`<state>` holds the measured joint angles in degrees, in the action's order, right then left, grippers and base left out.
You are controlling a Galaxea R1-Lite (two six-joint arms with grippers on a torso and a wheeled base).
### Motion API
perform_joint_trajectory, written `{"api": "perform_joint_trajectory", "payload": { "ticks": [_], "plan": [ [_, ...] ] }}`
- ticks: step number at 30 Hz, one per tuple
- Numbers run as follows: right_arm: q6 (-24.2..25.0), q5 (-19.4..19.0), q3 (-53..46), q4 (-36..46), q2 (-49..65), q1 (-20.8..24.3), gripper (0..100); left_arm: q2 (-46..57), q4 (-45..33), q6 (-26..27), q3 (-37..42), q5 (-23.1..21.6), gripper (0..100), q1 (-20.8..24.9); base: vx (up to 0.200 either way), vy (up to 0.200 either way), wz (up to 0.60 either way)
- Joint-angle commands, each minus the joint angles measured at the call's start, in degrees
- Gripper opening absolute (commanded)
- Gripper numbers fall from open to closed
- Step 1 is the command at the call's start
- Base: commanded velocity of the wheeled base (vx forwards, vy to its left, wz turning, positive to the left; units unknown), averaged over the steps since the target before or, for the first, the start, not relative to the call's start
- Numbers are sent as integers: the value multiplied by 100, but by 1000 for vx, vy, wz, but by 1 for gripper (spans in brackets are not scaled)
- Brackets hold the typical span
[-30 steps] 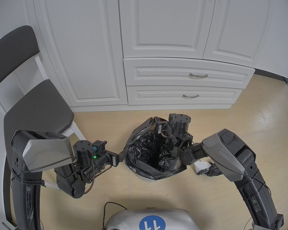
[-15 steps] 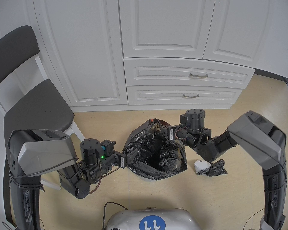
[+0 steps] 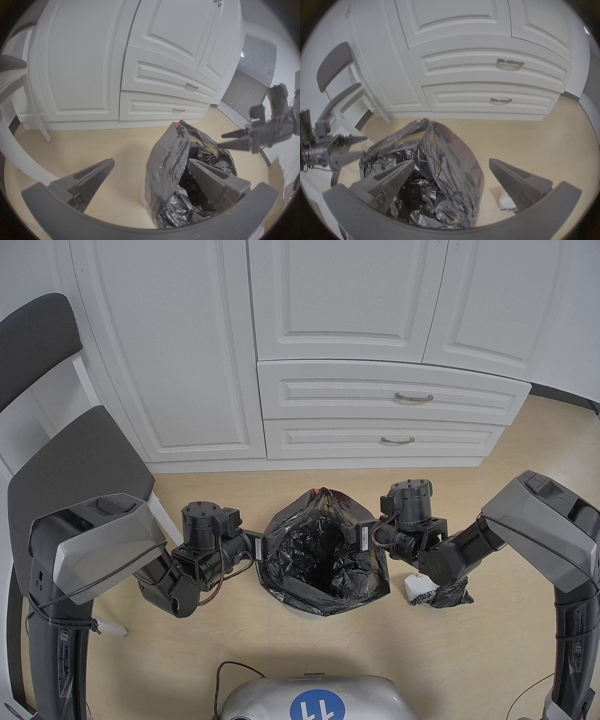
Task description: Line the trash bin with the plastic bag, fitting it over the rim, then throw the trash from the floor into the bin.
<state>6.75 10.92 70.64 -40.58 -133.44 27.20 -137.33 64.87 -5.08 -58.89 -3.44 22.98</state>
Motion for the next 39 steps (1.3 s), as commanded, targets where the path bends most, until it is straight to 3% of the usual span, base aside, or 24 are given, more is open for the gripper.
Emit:
{"api": "perform_joint_trajectory", "payload": {
  "ticks": [1,6,20,26,32,39],
  "plan": [
    [-43,50,-156,-11,-218,93,100,-145,-97,-1,-210,1,100,-57,0,0,0],
    [-227,375,28,-90,-455,40,100,-233,-88,-28,-289,-17,100,-66,0,0,0],
    [-403,490,468,-90,-604,-505,100,-295,79,-1,-105,-78,100,14,0,0,0],
    [-377,595,670,-90,-692,-531,100,-383,386,7,-26,-104,100,31,0,0,0],
    [-341,595,688,-222,-710,-443,100,-435,993,-1,308,-772,100,49,0,0,0],
    [-333,595,723,-240,-771,-426,100,-646,887,-1,80,-781,100,-57,0,0,0]
  ]
}}
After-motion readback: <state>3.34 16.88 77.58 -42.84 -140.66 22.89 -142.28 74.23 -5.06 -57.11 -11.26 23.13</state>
